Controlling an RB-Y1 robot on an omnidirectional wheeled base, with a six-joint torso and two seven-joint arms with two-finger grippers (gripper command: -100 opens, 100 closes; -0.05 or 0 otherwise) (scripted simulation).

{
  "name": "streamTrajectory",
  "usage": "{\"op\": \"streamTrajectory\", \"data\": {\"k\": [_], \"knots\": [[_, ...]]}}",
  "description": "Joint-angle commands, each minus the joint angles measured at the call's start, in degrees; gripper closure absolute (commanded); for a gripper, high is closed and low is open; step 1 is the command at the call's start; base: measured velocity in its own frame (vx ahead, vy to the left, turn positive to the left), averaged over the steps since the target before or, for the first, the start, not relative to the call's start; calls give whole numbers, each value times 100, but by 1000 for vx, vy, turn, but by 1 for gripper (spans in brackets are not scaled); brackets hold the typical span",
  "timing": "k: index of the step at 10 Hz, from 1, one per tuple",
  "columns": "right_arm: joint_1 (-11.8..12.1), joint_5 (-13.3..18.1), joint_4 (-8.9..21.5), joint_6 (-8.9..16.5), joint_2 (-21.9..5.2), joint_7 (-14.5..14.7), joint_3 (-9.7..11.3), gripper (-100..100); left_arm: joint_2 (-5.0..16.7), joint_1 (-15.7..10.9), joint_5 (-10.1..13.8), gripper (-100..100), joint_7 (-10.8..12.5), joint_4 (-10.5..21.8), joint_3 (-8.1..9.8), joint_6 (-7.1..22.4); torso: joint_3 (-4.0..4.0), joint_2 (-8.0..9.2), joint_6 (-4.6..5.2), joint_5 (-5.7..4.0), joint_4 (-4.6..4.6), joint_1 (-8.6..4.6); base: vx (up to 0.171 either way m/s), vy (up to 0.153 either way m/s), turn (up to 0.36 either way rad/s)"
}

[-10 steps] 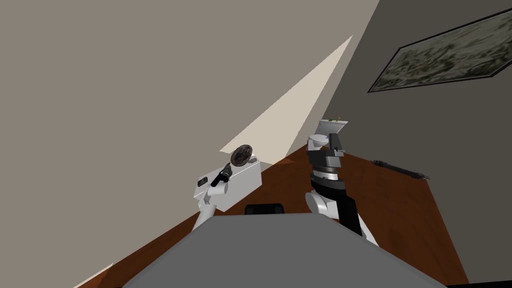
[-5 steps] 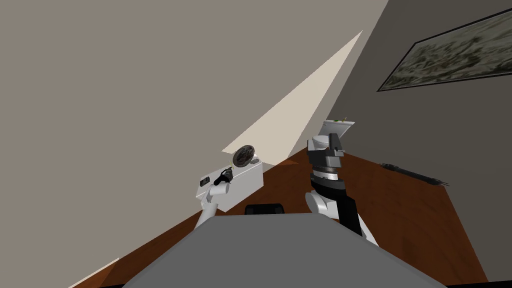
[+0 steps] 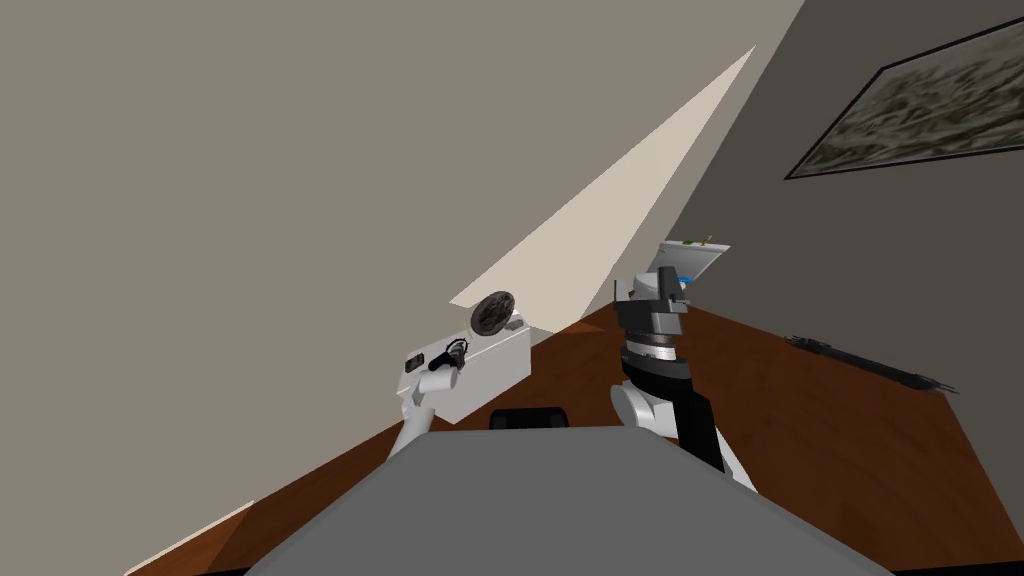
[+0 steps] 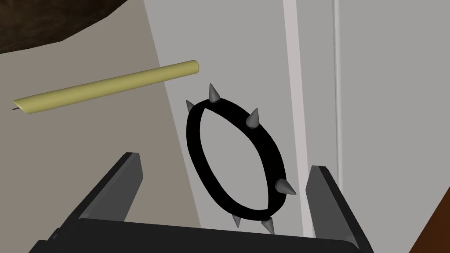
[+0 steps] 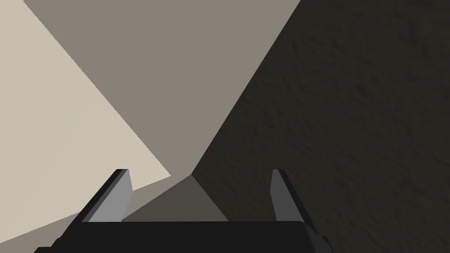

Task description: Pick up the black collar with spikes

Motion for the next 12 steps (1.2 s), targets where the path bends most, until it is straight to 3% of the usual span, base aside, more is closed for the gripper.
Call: {"op": "streamTrajectory", "data": {"k": [1, 4, 5, 6, 7, 10, 11, 12], "knots": [[0, 0, 0, 0, 0, 0, 0, 0, 7, -42, -9, -100, -50, 178, 10, 158, 0, 0, 0, 0, 0, 0, 71, 32, 94], [0, 0, 0, 0, 0, 0, 0, 0, 62, -41, 9, -100, -169, 429, 32, 458, -1, -1, 0, -1, 0, -4, 74, 31, 127], [0, 0, 0, 0, 0, 0, 0, 0, 93, -103, 55, -100, -137, 401, 40, 379, -4, -7, -2, 0, -2, 3, 43, 18, 36], [-1, 0, 0, 0, 0, 0, 0, 0, 102, -108, 62, 0, -151, 419, 45, 410, 2, 5, 2, -1, 1, -5, 7, 3, -7], [-1, 0, 0, 0, 0, 0, 0, 0, 78, -149, 38, -100, -156, 611, 43, 246, 10, 18, 2, -2, 4, -11, 27, 6, -3], [-1, 0, 0, 0, 0, 0, 0, 0, 43, -211, 2, -100, -164, 904, 42, 4, 6, 10, 2, -2, 2, -10, 41, 12, -4], [-1, 0, 0, 0, 0, 0, 0, 0, 46, -195, 6, -100, -162, 845, 41, 56, 6, 11, 2, -2, 2, -9, 17, 6, -1], [-1, 0, 0, 0, 0, 0, 1, 0, 45, -199, 4, 100, -162, 858, 41, 37, 10, 18, 2, -3, 4, -11, -3, -2, 11]]}}
